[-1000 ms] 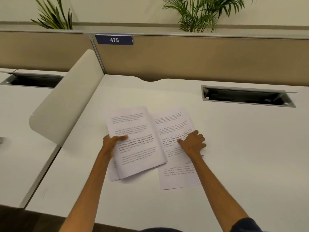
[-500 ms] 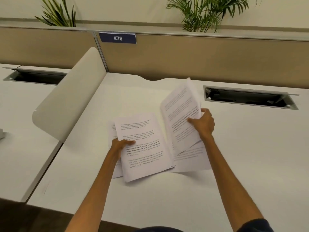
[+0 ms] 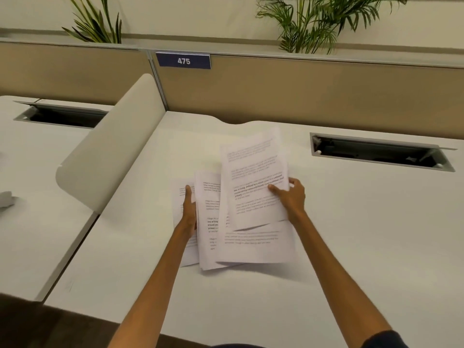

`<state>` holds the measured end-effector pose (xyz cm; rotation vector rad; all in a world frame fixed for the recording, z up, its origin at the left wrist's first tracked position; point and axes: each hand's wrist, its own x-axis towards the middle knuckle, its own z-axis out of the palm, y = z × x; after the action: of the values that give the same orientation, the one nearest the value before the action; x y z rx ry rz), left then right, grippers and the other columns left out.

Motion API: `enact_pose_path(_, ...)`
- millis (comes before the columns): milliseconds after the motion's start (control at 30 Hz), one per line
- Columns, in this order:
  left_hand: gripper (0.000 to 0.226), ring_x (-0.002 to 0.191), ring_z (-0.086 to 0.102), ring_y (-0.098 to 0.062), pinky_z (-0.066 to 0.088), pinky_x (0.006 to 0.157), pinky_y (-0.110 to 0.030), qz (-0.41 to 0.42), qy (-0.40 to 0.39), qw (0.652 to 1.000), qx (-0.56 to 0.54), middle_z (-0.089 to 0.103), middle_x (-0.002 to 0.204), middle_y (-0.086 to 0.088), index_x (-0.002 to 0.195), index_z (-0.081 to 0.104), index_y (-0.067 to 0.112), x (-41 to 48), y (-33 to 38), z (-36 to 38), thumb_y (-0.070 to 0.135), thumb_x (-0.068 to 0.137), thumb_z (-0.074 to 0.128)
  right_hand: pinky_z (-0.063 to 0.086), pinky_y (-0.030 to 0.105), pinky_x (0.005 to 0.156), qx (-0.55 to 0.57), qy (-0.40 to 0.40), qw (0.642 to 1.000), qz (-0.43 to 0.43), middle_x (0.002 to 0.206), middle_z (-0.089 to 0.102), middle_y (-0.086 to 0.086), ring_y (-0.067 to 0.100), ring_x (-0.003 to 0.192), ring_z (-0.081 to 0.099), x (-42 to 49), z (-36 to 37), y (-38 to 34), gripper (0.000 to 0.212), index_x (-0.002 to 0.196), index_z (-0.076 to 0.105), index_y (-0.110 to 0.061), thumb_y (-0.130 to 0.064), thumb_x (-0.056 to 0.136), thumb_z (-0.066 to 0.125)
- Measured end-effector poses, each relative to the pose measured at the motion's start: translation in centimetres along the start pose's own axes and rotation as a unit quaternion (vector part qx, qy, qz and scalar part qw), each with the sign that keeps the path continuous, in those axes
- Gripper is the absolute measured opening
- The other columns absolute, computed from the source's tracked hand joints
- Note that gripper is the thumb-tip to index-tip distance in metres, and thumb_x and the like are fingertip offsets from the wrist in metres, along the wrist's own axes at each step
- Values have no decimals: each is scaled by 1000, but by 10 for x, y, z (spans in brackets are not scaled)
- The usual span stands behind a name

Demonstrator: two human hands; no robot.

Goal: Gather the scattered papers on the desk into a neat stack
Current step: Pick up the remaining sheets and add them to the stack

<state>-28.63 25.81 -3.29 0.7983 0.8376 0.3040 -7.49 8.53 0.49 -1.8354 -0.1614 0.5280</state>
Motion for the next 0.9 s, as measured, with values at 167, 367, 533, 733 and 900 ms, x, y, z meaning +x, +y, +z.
enact_pose_path(167,62,108,64,-21,50,87,-30,50,91,977,188,66,128,-2,136,58,16,-4,-5,4,46,84,74,48,34,94,-96,-11,995,-9,124,64,22,30,107,62,-11,21,54,46,127,55,-6,-16,87,74)
enact_pose_path(367,42,97,74,-24,62,77,-35,101,78,971,203,76,107,-5,110,70,14,0,-21,4,2,72,84,44,33,102,-156,-37,985,-58,129,63,13,28,123,58,-12,33,60,44,127,57,-5,-13,87,73)
enact_pose_path(533,52,103,73,-29,61,84,-43,133,12,975,179,76,113,-8,123,66,8,-1,1,6,10,74,85,47,35,100,-16,-83,994,66,129,58,9,23,113,58,3,21,41,69,139,47,-10,-30,81,80)
enact_pose_path(733,54,95,73,-38,62,73,-45,217,-17,963,161,74,112,-18,121,63,-5,-22,63,36,5,69,75,59,41,91,162,-269,948,-48,123,71,11,28,111,70,0,-5,-27,53,125,65,-10,-16,76,83)
enact_pose_path(900,52,92,73,-29,62,74,-40,332,-14,930,158,71,114,-18,123,62,-5,-42,106,63,10,75,71,62,29,74,117,-241,949,-167,106,77,-2,19,94,74,-11,-22,-71,40,105,74,-25,-18,69,88)
